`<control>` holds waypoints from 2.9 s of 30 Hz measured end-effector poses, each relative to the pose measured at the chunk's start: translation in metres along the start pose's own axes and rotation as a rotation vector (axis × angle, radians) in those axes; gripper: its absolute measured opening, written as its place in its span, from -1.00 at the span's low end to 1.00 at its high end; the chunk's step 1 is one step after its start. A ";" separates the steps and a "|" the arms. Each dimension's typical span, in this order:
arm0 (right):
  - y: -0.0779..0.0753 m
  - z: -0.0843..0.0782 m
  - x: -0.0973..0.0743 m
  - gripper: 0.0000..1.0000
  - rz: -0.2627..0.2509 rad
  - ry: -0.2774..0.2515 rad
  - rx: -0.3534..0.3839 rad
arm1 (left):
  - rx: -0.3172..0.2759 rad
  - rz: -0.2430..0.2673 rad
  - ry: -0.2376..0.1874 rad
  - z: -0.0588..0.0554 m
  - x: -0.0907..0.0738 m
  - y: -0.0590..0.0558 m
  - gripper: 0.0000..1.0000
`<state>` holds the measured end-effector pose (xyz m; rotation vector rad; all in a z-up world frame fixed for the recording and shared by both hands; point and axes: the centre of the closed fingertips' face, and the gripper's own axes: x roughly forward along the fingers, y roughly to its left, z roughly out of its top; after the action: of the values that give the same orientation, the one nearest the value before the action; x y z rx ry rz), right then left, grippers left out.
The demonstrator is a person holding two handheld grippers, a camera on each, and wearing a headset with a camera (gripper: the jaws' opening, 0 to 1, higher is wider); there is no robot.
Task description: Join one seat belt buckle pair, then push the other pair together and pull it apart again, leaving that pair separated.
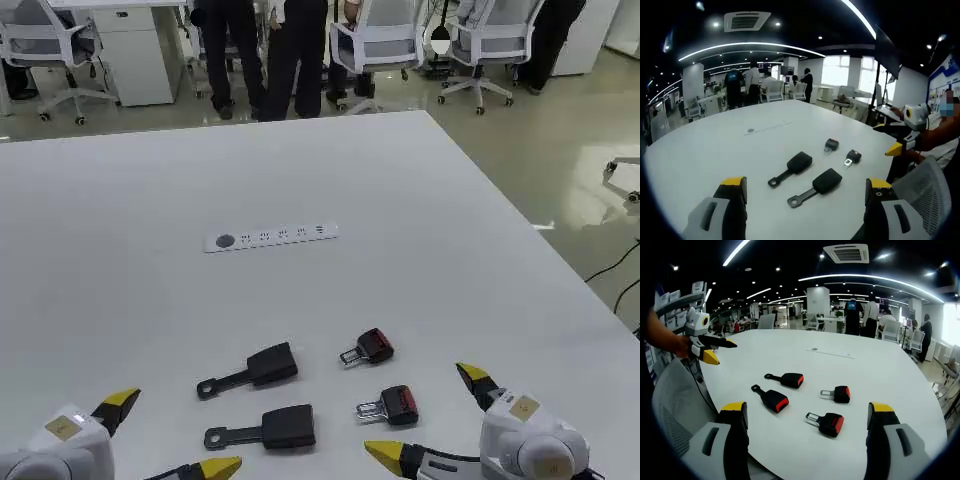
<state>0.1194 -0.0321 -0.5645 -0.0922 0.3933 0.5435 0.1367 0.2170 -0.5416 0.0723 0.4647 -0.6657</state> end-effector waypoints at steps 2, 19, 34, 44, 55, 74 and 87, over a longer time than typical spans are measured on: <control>0.000 0.000 0.000 0.99 0.000 0.000 0.004 | -0.002 -0.001 -0.001 0.001 0.000 -0.001 1.00; 0.001 -0.004 0.003 0.99 0.006 0.014 0.002 | -0.003 0.005 0.010 -0.006 -0.004 0.001 1.00; 0.002 -0.004 0.007 0.99 0.006 0.010 0.002 | -0.003 0.004 0.002 -0.002 -0.001 0.005 1.00; -0.002 -0.002 0.006 0.99 -0.001 0.007 -0.001 | 0.002 -0.011 0.006 -0.002 0.005 0.001 1.00; -0.008 -0.005 -0.005 0.99 -0.019 0.014 -0.005 | 0.015 -0.036 0.012 0.002 0.011 -0.010 1.00; -0.006 -0.002 -0.004 0.99 -0.022 0.010 -0.006 | 0.013 -0.040 0.008 0.002 0.008 -0.010 1.00; -0.007 -0.008 -0.010 0.99 -0.027 0.016 -0.004 | 0.010 -0.036 0.006 -0.002 0.005 -0.009 1.00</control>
<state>0.1124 -0.0444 -0.5678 -0.1062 0.4063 0.5171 0.1336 0.2074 -0.5449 0.0756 0.4697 -0.7031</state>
